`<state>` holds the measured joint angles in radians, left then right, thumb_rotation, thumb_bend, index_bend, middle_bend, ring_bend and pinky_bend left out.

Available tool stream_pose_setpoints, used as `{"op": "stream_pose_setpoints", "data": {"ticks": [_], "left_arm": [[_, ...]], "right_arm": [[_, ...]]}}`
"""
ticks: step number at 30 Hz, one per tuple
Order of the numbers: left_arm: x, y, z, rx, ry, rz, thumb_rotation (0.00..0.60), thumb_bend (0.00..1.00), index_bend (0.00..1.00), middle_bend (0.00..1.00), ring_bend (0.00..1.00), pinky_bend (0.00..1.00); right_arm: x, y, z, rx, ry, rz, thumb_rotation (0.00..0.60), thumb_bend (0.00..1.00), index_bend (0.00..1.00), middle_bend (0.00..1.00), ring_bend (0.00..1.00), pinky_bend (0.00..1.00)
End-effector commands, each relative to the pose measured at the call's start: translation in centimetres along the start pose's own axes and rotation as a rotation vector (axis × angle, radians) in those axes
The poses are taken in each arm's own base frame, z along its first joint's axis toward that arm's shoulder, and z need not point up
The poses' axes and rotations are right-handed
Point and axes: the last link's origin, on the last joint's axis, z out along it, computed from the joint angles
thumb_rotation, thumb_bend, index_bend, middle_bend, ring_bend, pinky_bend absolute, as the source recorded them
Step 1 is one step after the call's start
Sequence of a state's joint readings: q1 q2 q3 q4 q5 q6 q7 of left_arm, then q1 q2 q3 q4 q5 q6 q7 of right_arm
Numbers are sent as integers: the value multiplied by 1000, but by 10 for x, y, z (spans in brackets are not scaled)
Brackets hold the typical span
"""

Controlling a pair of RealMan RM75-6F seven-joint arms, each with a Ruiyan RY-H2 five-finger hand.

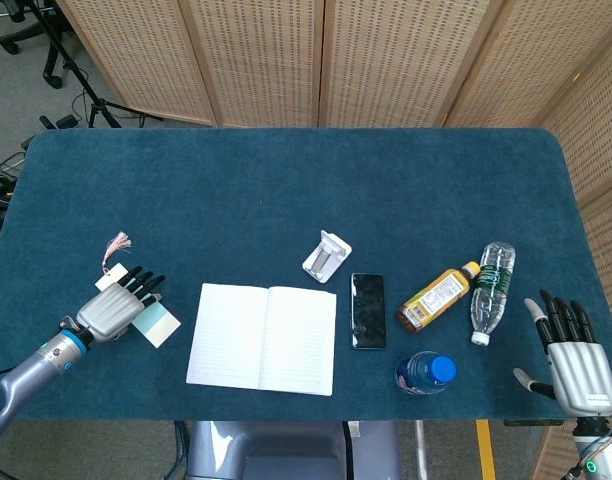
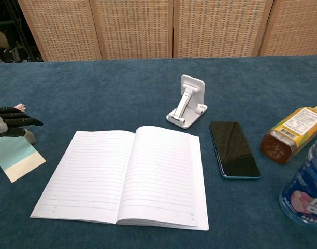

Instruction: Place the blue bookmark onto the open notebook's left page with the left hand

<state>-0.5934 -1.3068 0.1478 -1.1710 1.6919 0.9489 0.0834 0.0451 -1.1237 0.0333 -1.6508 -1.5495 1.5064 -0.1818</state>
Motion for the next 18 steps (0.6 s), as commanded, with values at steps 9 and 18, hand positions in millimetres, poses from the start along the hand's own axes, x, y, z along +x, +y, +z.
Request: {"op": "stream_pose_setpoints", "data": {"ticks": [9, 18], "left_arm": [[-1, -1, 0, 16, 9, 2, 600, 315, 275, 0, 0, 0], [-3, -1, 1, 23, 2, 1, 600, 318, 293, 0, 0, 0]], "right_arm": [[0, 0, 0, 1, 0, 0, 600, 0, 0, 0, 0, 0], [1, 0, 0, 1, 2, 2, 600, 0, 0, 0, 0, 0]]}}
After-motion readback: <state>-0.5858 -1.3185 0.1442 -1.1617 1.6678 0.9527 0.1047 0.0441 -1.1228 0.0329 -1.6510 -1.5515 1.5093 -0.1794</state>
